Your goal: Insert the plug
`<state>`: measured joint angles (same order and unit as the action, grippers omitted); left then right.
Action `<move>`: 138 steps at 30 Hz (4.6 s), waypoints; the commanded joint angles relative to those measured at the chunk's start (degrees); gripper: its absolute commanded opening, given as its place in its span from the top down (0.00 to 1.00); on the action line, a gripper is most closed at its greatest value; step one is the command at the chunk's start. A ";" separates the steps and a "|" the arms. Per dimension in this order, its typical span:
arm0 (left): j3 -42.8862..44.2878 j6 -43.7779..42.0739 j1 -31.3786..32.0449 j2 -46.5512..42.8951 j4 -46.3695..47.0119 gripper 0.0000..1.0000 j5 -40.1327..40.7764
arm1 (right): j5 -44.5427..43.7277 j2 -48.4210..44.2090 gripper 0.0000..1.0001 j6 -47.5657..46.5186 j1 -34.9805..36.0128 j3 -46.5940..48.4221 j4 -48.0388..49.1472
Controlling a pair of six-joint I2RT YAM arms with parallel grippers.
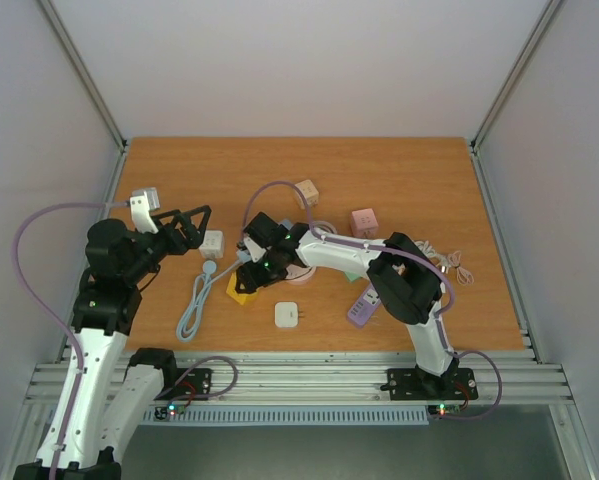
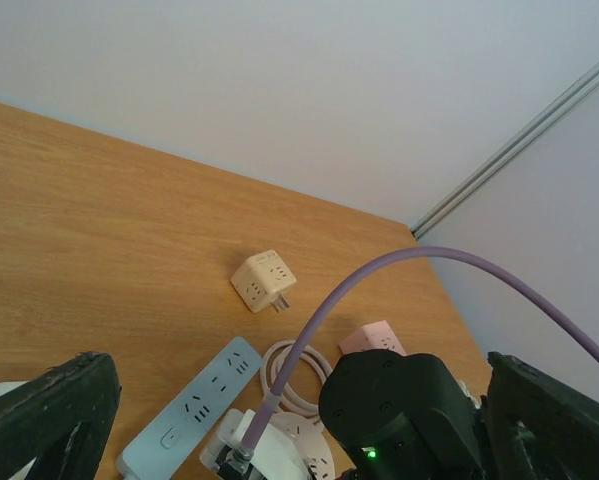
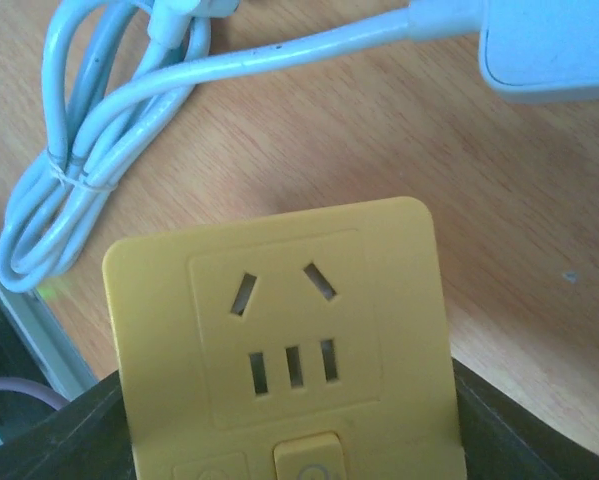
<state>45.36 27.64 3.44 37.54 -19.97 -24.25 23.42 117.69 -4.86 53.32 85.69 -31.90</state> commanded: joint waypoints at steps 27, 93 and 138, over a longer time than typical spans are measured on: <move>-1.51 12.51 5.35 9.08 7.85 0.03 -2.27 | -11.09 -26.54 0.39 2.34 -12.19 -8.53 6.68; 1.15 1.77 5.35 7.10 -4.48 0.01 7.13 | -26.08 7.77 0.41 -31.27 -14.46 11.74 -9.14; 1.48 1.63 5.39 9.54 -4.03 0.01 6.75 | -33.80 10.97 0.40 -18.09 -12.30 4.46 -8.34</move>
<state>45.45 29.93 8.71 46.59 -26.37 -17.52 -6.66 120.86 -25.30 41.45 93.71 -32.12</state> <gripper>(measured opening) 0.994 0.665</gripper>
